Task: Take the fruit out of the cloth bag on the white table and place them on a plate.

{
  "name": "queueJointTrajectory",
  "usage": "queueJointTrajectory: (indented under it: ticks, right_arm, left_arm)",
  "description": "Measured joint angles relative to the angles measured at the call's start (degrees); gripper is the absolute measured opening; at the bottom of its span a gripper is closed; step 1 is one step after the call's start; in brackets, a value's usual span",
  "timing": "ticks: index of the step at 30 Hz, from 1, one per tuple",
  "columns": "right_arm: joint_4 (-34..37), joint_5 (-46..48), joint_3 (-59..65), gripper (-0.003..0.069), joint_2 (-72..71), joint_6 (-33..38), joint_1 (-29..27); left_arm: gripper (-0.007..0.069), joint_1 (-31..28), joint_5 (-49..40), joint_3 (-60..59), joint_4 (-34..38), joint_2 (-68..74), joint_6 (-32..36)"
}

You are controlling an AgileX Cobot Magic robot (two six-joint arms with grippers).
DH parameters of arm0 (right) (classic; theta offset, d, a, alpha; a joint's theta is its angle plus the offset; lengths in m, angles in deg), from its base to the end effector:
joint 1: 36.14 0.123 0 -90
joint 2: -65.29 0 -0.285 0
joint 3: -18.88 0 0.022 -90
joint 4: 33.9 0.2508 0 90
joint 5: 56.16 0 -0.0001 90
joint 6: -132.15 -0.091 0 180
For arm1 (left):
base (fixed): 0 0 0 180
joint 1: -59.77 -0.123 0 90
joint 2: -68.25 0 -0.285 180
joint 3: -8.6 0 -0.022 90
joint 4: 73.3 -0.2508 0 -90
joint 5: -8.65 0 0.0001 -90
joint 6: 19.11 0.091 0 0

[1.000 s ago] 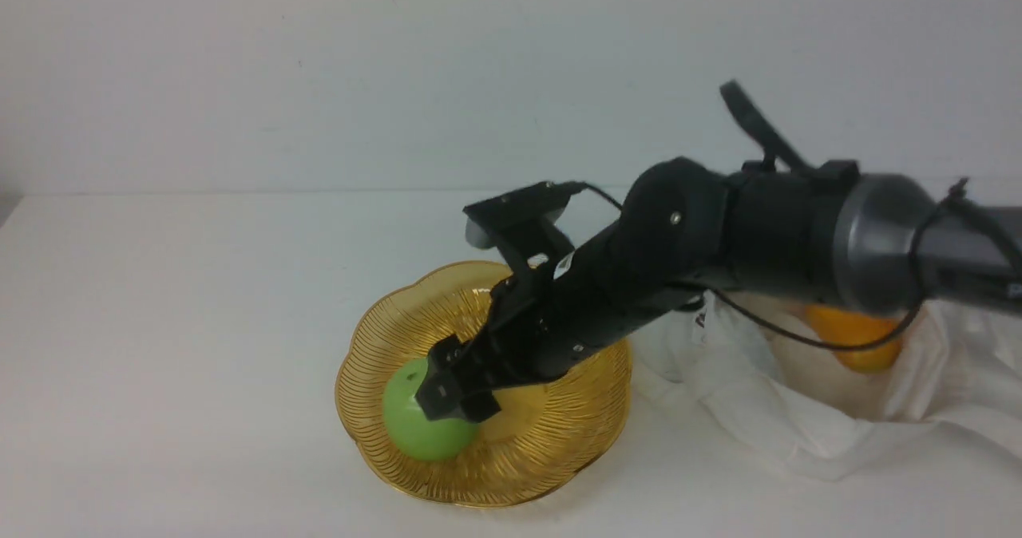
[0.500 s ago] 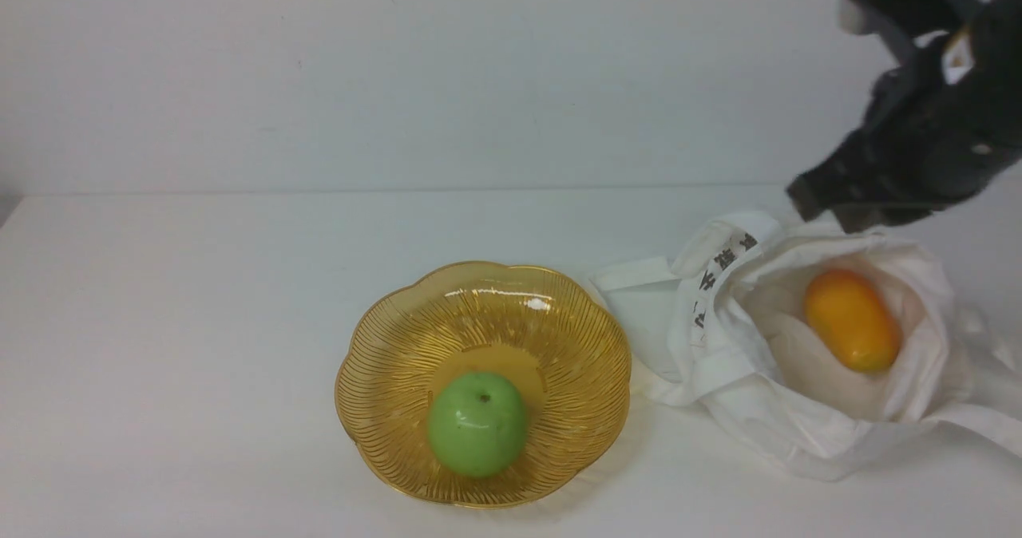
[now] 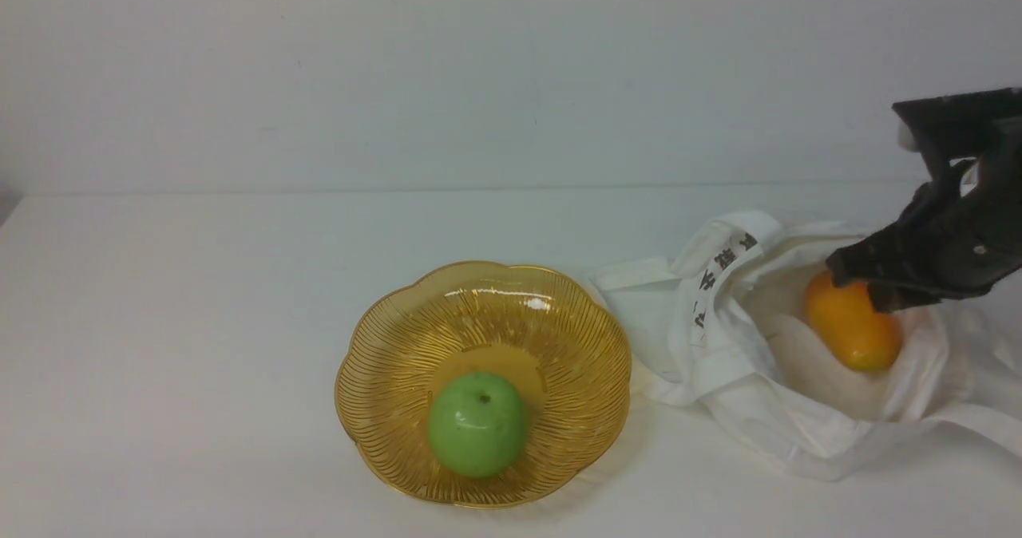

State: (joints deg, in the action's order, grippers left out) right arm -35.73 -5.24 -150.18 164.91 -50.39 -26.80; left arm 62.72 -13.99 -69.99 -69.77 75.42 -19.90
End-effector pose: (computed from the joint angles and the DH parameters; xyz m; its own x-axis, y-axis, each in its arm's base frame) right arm 0.3151 0.0495 0.2502 -0.9390 -0.1299 -0.3183 -0.1318 0.9912 -0.0158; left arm 0.0518 -0.0048 0.1703 -0.3190 -0.0542 -0.9462 0.0515 0.9959 -0.0745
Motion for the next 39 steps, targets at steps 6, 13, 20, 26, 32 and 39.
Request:
queueJointTrajectory:
  ticks: [6, 13, 20, 26, 32, 39]
  right_arm:
    - [-1.4, -6.1, 0.0, 0.0313, 6.2, 0.0, -0.3]
    - [-6.8, -9.5, 0.0, 0.0547, 11.5, -4.3, -0.3]
    - [-6.9, -6.5, 0.0, 0.0534, 7.9, -5.0, 1.0]
    - [-4.9, -1.7, 2.0, 0.0340, -5.3, -5.2, 3.8]
    - [-4.5, -16.7, 17.3, 0.0019, -29.7, -8.5, 7.3]
    - [-4.3, -42.2, 39.2, -0.0014, -55.5, -10.3, 7.5]
  left_arm:
    - [-0.0008, 0.0, 0.0, 0.0, 0.0, 0.0, 0.0]
    - [-0.0008, 0.0, 0.0, 0.0, 0.0, 0.0, 0.0]
    - [-0.0008, 0.0, 0.0, 0.0, 0.0, 0.0, 0.1]
    - [-0.0008, 0.0, 0.0, 0.0, 0.0, 0.0, 0.1]
    - [-0.0008, 0.0, 0.0, 0.0, 0.0, 0.0, 0.1]
    - [-0.0008, 0.0, 0.0, 0.0, 0.0, 0.0, 0.1]
